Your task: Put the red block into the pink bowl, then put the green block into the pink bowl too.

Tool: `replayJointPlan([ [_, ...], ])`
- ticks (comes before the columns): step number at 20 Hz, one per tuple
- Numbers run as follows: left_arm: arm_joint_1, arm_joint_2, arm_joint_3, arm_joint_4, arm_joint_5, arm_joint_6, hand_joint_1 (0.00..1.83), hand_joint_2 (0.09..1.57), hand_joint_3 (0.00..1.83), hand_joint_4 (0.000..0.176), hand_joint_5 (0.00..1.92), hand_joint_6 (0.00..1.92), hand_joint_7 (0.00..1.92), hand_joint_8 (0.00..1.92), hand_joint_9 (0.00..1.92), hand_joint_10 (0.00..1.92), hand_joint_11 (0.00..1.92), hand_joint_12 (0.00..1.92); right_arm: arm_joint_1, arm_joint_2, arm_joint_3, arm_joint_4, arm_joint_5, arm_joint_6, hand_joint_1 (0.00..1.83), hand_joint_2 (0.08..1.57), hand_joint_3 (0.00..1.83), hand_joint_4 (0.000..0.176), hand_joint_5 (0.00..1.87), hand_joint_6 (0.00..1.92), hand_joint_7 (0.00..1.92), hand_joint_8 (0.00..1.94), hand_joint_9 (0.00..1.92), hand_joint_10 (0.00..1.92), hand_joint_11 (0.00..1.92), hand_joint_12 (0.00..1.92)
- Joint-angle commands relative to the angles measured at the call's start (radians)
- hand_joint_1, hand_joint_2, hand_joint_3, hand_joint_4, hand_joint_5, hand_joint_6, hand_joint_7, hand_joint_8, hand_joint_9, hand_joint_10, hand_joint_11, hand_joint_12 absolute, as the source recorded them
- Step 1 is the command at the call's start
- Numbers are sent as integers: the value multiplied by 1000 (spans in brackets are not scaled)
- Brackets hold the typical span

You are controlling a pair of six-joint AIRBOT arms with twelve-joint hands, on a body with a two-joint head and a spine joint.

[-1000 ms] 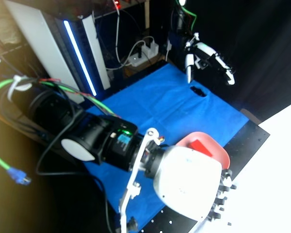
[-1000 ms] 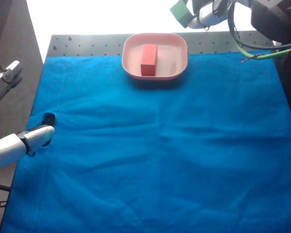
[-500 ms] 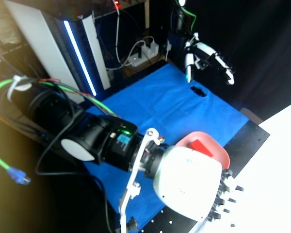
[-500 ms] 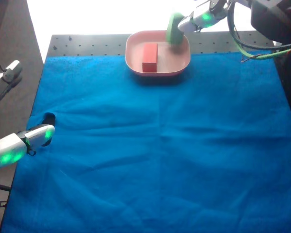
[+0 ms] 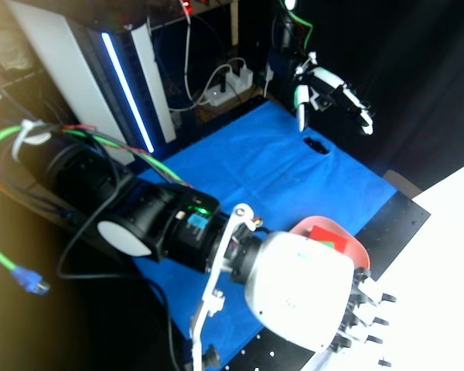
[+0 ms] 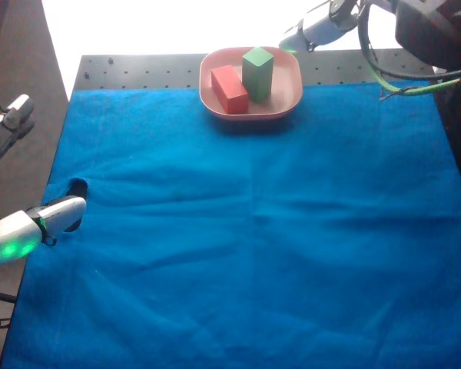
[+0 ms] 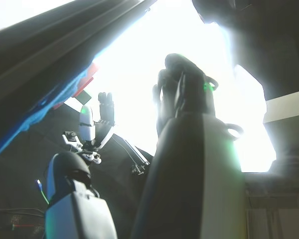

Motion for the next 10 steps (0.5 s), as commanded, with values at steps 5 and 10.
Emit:
replayJointPlan([
  [5, -9, -1, 9, 11, -107, -8, 905, 910, 0, 0, 196, 4, 345, 9, 294, 12, 0, 562, 16, 31, -56, -27, 122, 3, 1067, 913, 1, 0, 691, 9, 845, 8, 844, 13, 385, 945],
  [10, -9, 5, 16, -6, -102, -9, 942, 937, 4, 0, 236, 0, 309, 3, 251, 3, 0, 363, 15, 105, -188, -39, 213, 3, 1108, 937, 0, 0, 699, 0, 910, 0, 907, 1, 442, 925],
])
